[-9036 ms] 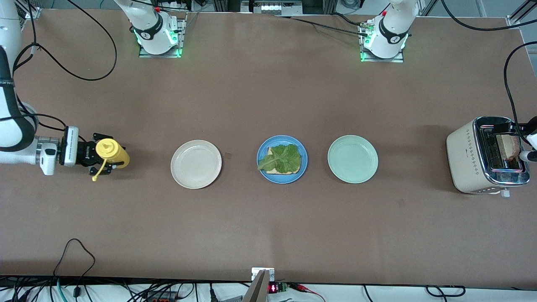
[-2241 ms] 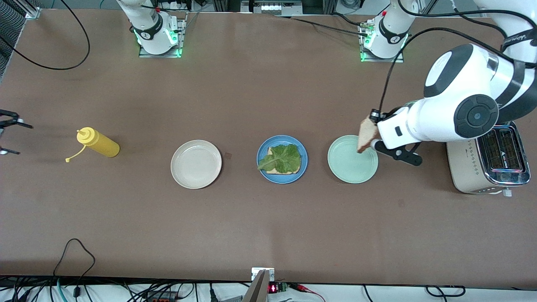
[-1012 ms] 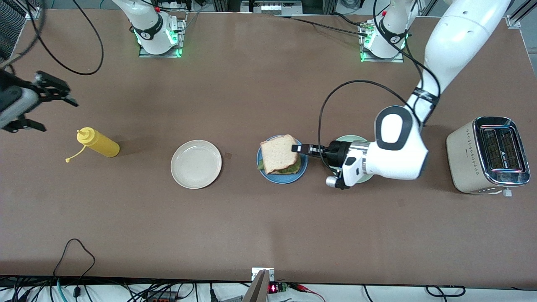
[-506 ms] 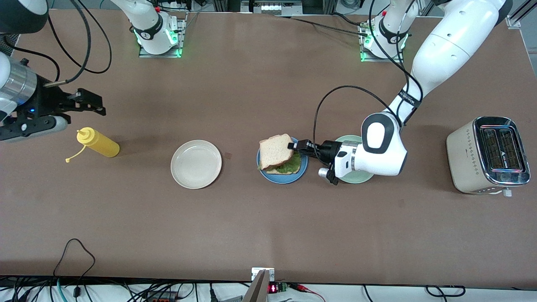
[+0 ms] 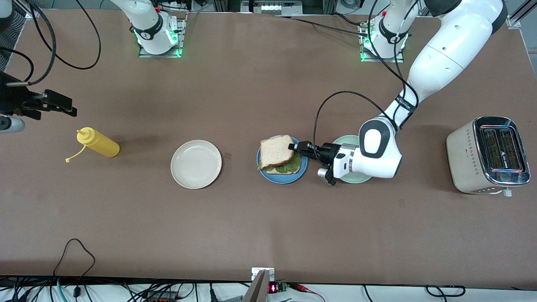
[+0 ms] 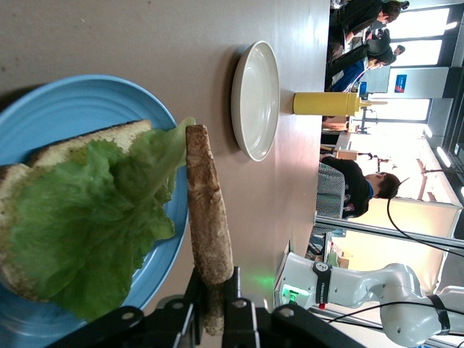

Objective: Make sandwich in blue plate with both arms

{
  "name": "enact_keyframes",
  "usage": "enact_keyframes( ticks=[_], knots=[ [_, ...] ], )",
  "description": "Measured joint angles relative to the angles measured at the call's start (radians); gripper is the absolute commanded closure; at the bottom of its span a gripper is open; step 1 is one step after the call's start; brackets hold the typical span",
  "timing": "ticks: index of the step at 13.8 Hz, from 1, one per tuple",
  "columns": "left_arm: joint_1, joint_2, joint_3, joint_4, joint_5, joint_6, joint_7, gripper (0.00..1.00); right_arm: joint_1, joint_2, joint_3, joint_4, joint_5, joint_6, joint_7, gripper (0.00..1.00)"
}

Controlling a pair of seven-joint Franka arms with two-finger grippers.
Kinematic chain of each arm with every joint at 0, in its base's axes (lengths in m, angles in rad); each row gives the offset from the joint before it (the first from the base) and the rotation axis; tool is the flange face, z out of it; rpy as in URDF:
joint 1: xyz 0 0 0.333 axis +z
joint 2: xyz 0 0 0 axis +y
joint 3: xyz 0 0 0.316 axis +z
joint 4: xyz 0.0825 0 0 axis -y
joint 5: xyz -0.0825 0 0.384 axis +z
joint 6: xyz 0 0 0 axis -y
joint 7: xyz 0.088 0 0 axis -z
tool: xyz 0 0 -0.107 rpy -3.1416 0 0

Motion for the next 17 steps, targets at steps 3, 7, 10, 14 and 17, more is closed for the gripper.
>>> enact_keyframes(
  ticks=[3, 7, 10, 14, 17],
  knots=[
    [0.013, -0.001, 0.009, 0.009, 0.003, -0.001, 0.026, 0.00, -0.011, -0.047, -0.040, -0.047, 0.000, 0.000, 0.000, 0.00],
    [0.080, -0.026, 0.009, 0.047, 0.182, -0.118, 0.041, 0.00, -0.021, -0.049, -0.044, -0.057, -0.003, 0.001, 0.000, 0.00],
    [0.150, -0.079, 0.009, 0.083, 0.342, -0.280, 0.002, 0.00, -0.014, -0.049, -0.032, -0.060, -0.018, 0.003, 0.000, 0.00],
    [0.169, -0.188, 0.006, 0.167, 0.623, -0.515, -0.169, 0.00, -0.001, -0.045, -0.024, -0.062, -0.020, 0.006, 0.000, 0.00],
    [0.165, -0.283, 0.002, 0.228, 0.795, -0.674, -0.277, 0.00, 0.000, -0.045, -0.023, -0.062, -0.021, 0.006, 0.000, 0.00]
  ],
)
